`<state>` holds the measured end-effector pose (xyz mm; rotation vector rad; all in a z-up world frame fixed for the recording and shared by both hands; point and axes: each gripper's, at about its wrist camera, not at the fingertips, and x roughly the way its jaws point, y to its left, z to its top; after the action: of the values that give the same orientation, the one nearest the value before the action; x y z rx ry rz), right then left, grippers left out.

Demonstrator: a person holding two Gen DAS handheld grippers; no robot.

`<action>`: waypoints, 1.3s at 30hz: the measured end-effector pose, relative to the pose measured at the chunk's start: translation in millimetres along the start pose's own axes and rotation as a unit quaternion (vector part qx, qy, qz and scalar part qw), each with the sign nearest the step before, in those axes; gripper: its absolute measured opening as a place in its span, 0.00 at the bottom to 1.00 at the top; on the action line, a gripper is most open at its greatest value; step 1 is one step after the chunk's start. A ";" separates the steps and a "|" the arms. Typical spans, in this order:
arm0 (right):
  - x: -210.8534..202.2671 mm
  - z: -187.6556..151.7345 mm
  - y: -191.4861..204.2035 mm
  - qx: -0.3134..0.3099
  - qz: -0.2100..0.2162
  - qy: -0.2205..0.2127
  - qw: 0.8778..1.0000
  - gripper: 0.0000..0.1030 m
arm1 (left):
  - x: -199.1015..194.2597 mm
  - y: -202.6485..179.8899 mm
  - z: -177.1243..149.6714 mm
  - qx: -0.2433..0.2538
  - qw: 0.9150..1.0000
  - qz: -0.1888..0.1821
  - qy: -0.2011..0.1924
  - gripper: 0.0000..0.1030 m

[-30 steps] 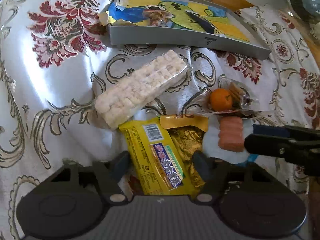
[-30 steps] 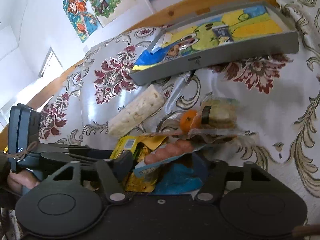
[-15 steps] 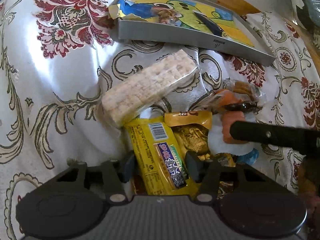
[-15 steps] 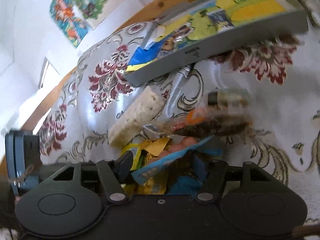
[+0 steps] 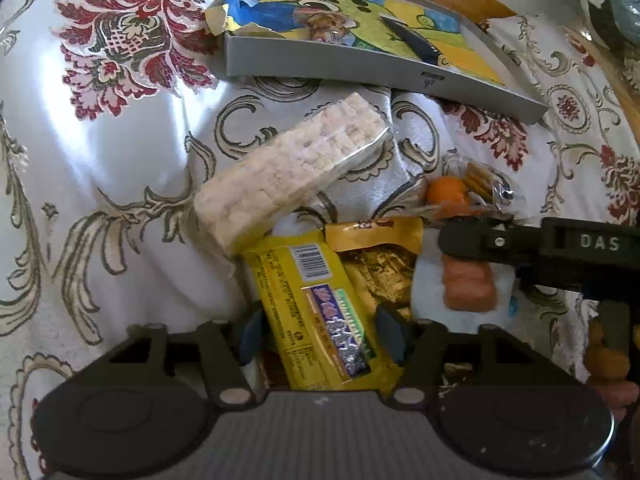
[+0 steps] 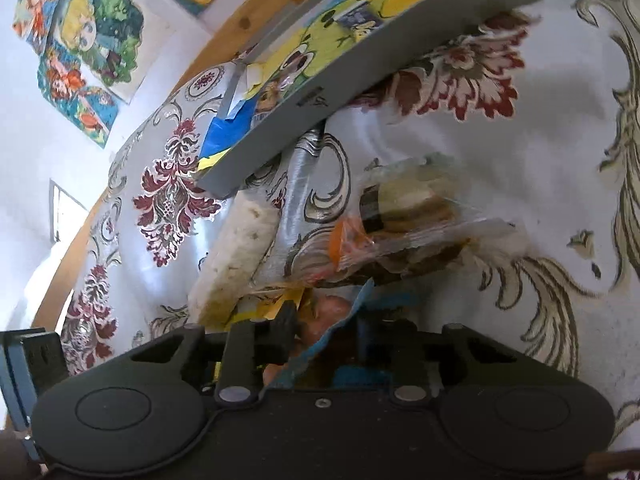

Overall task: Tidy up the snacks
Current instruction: 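Grasp the pink wrapped sausage with the right gripper while the left grasps the yellow candy bar, then lift the sausage with the right gripper while the left gripper lifts the yellow candy bar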

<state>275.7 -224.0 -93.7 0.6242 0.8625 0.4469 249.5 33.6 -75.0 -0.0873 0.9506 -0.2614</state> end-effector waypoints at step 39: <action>-40.7 -27.7 43.7 -0.160 0.039 0.050 0.985 0.19 | -51.1 -36.7 -30.3 -0.009 0.998 0.065 0.004 0.49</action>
<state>224.8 -207.1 -55.5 0.3429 0.8413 0.6778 190.0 12.7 -45.2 -0.0409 0.9616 -0.1340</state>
